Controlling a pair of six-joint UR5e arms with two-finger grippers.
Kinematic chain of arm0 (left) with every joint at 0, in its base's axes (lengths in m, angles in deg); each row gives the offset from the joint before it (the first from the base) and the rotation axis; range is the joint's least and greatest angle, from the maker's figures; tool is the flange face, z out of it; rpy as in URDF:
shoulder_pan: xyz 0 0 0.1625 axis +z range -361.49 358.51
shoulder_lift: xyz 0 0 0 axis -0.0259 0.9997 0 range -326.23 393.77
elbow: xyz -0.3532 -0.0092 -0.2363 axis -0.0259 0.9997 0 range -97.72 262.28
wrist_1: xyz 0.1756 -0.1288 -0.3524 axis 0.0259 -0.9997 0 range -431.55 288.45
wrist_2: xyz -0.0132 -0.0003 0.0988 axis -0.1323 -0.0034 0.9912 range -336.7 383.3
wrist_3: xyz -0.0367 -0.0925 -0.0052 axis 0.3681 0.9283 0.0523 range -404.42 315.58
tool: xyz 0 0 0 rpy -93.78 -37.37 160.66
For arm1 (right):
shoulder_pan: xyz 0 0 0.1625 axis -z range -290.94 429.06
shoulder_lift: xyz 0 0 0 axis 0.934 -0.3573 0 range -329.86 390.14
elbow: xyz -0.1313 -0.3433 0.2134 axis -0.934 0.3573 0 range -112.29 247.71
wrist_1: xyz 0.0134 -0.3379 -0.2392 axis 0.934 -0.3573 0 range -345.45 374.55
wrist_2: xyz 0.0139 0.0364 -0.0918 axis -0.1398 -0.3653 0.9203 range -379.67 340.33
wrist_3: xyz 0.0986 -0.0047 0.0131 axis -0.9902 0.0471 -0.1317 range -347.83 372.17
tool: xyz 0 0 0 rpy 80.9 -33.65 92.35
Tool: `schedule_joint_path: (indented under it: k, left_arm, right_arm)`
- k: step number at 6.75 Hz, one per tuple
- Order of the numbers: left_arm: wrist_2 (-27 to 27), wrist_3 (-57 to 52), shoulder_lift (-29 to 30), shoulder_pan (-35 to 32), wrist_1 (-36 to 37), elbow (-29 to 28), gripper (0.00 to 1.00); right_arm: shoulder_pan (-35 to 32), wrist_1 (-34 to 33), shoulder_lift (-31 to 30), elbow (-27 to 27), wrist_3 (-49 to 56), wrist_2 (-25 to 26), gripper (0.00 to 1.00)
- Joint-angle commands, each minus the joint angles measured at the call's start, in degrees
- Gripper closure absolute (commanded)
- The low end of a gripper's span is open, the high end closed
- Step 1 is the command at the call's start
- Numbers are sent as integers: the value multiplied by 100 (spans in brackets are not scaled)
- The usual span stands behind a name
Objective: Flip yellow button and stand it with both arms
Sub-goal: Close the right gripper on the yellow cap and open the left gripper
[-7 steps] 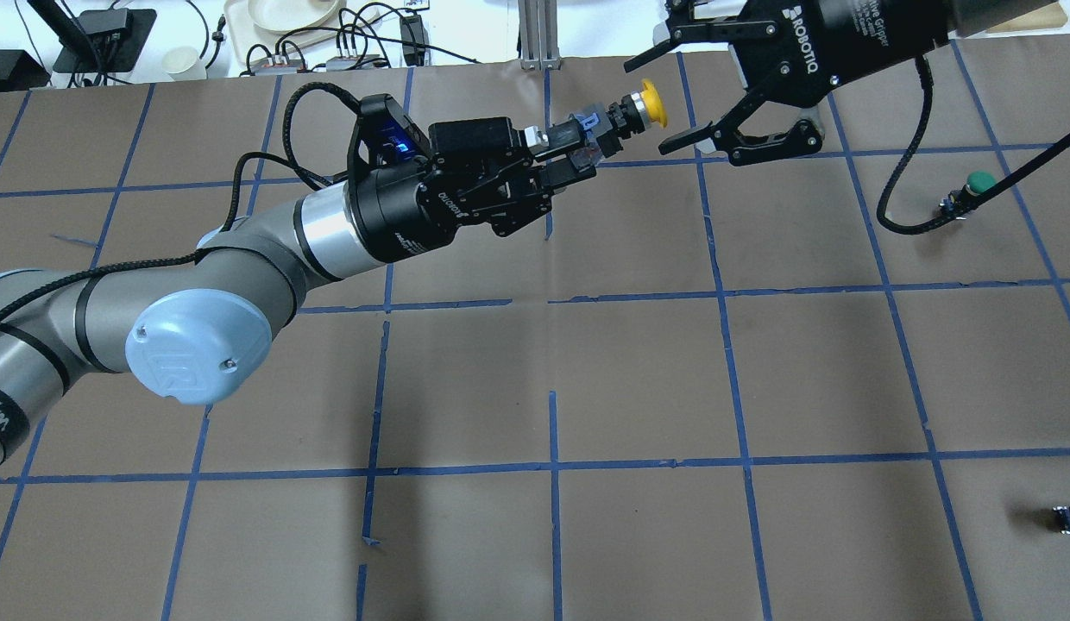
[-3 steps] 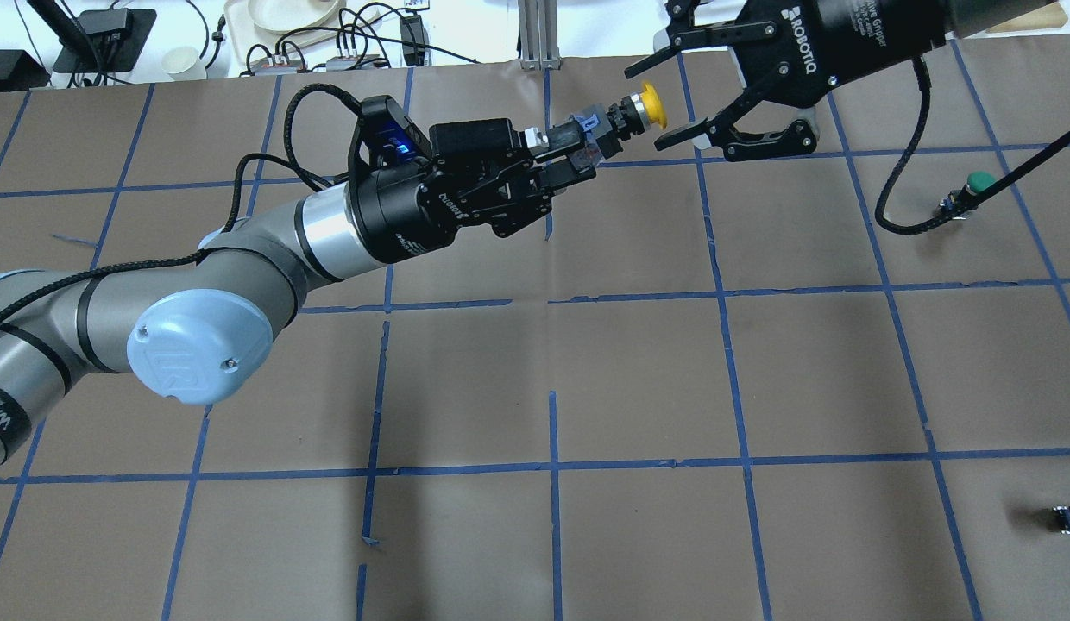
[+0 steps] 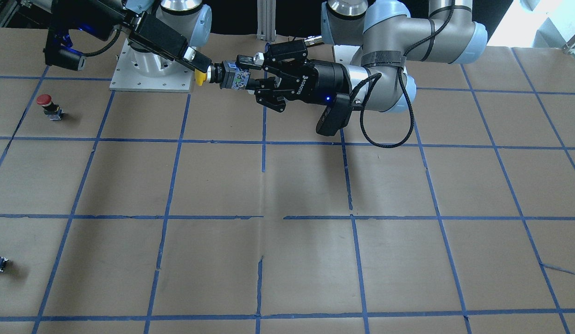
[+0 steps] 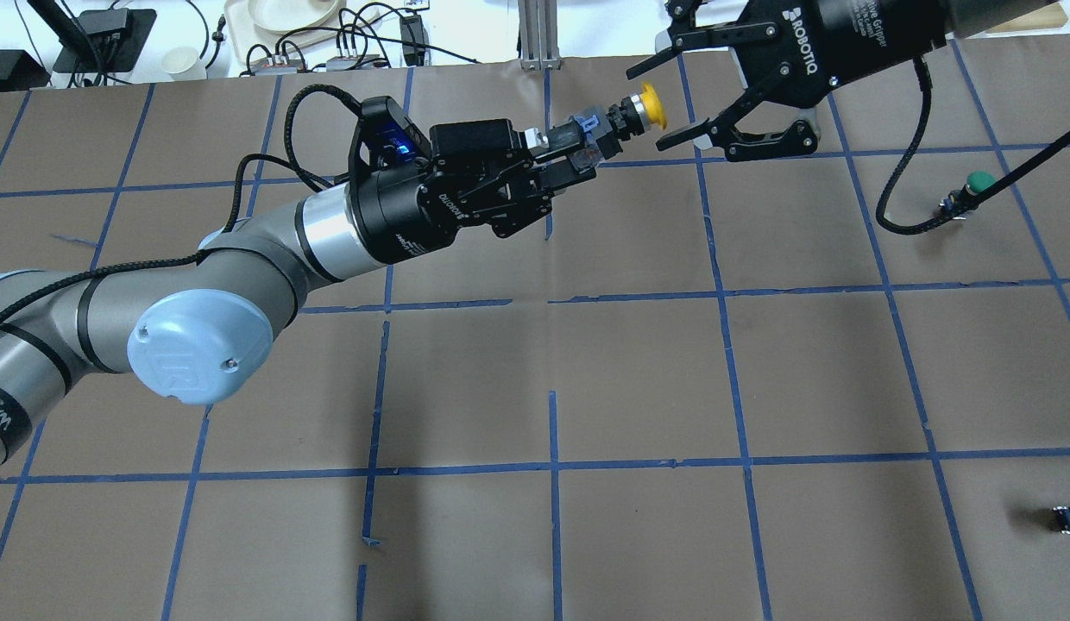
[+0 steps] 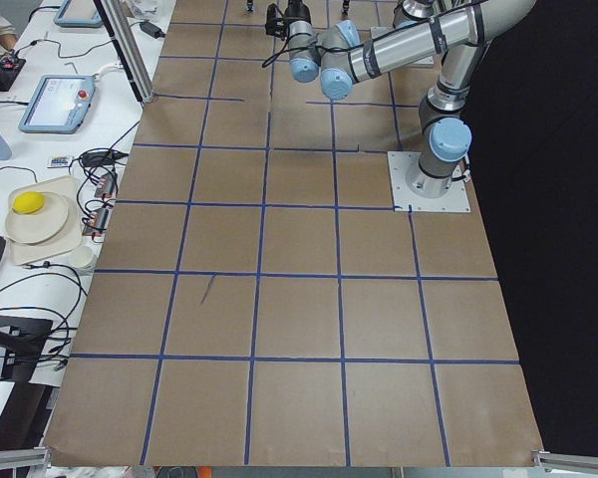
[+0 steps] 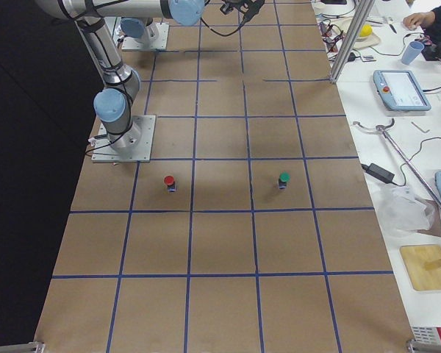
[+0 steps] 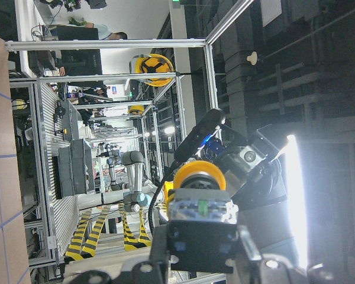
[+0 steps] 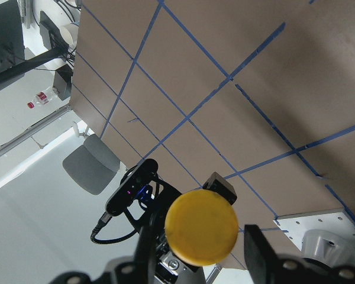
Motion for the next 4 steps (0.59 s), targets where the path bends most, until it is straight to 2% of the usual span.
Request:
schedule_joint_path:
  k: [1, 2, 3, 4]
  left_arm:
    - [0, 0, -26, -9, -9, 9, 88]
    - [9, -9, -52, -9, 0, 79, 88]
    - [9, 0, -122, -18, 0, 97, 88]
    - [9, -9, -97, -18, 0, 97, 88]
  right_arm:
    - [0, 7, 26, -3, -16, 8, 49]
    - [9, 33, 79, -3, -43, -70, 69]
    - [18, 25, 79, 6, -260, -62, 76]
    - [27, 33, 79, 6, -289, -53, 77]
